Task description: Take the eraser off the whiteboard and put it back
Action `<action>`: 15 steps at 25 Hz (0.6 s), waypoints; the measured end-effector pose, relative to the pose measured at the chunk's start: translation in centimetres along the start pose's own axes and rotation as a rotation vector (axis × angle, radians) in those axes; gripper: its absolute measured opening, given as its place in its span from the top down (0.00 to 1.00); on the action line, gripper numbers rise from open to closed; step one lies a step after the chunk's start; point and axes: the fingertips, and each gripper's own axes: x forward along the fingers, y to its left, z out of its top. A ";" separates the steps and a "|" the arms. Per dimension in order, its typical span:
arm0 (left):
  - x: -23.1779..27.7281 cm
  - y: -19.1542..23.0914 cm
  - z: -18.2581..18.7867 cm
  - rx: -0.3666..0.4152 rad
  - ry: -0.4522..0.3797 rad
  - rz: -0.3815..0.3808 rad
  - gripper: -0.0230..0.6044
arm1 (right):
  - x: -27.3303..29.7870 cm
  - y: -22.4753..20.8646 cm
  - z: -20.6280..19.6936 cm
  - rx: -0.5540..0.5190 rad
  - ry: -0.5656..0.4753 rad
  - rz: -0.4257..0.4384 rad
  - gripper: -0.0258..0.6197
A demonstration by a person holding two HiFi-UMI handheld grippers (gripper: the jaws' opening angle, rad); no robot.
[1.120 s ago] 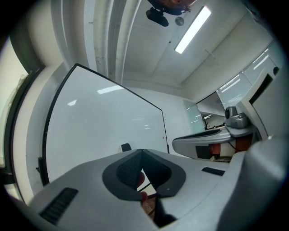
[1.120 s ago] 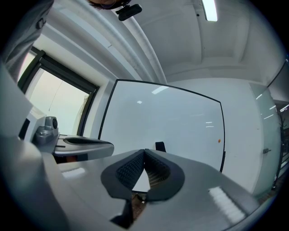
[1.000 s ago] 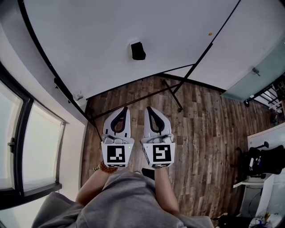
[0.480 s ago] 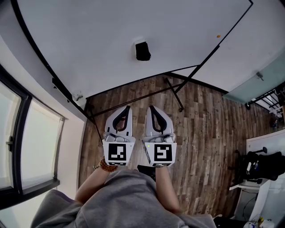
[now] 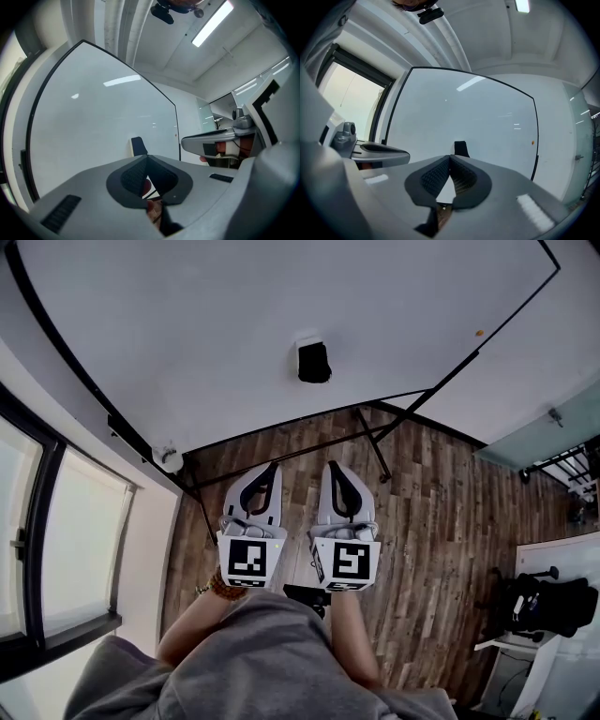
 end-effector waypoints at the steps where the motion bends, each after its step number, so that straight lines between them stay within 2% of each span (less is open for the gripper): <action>1: 0.4 0.2 -0.1 -0.002 0.002 -0.001 0.95 | 0.4 -0.1 -0.1 -0.002 0.002 0.000 0.94; 10: 3.7 1.4 -0.8 -0.019 0.016 -0.046 0.95 | 3.7 -1.1 0.3 -0.034 0.009 -0.012 0.94; 15: 4.9 1.7 -1.7 -0.040 0.045 -0.096 0.95 | 5.2 -1.4 0.1 -0.057 0.028 -0.019 0.94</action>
